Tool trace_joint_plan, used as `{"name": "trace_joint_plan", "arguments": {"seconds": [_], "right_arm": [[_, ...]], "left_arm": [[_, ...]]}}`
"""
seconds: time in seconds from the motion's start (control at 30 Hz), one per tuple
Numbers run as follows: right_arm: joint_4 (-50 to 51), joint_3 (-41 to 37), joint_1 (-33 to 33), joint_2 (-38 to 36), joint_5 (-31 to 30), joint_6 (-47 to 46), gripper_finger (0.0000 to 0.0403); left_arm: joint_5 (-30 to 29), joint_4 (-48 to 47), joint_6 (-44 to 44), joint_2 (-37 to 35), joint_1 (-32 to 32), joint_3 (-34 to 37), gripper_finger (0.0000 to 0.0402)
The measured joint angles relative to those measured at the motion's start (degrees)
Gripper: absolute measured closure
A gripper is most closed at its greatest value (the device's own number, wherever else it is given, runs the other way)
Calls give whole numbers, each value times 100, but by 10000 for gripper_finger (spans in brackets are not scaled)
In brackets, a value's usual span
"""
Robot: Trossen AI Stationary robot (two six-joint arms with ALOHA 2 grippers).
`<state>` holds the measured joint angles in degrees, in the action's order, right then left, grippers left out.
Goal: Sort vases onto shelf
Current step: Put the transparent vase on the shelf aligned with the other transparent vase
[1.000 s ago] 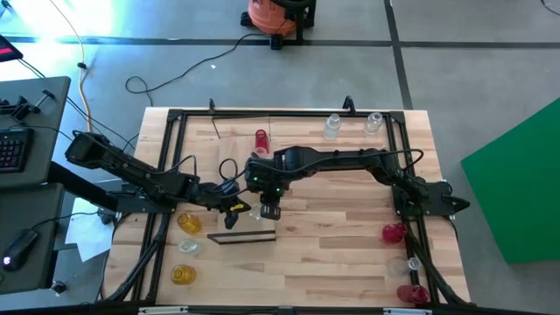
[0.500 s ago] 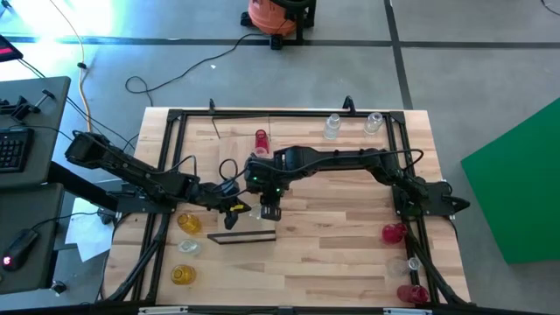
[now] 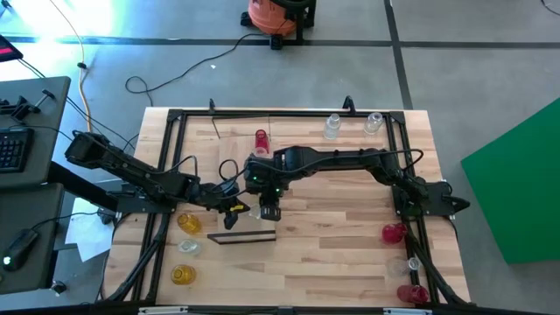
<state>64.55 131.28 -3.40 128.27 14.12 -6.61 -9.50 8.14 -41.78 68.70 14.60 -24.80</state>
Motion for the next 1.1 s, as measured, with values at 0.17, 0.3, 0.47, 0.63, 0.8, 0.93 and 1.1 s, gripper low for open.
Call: {"name": "trace_joint_plan", "arguments": {"seconds": [0.17,0.3,0.47,0.63,0.8,0.93,1.1], "right_arm": [[-18,0,0,0,8,2,269],[-44,0,-2,0,60,-1,265],[-56,0,0,0,88,-44,265],[-52,0,4,0,-40,3,265],[41,4,55,-6,179,-42,265],[115,9,68,-13,379,-38,265],[69,11,72,-20,328,-12,265]], "left_arm": [[-8,-97,-2,1,-1,0,401],[-3,-133,-2,1,-4,2,401],[42,-157,33,1,-115,4,401],[120,-168,92,1,-249,7,401],[318,-93,43,3,-259,7,401],[577,-53,-12,-36,-248,7,401],[725,-66,-11,-182,-248,7,401]]}}
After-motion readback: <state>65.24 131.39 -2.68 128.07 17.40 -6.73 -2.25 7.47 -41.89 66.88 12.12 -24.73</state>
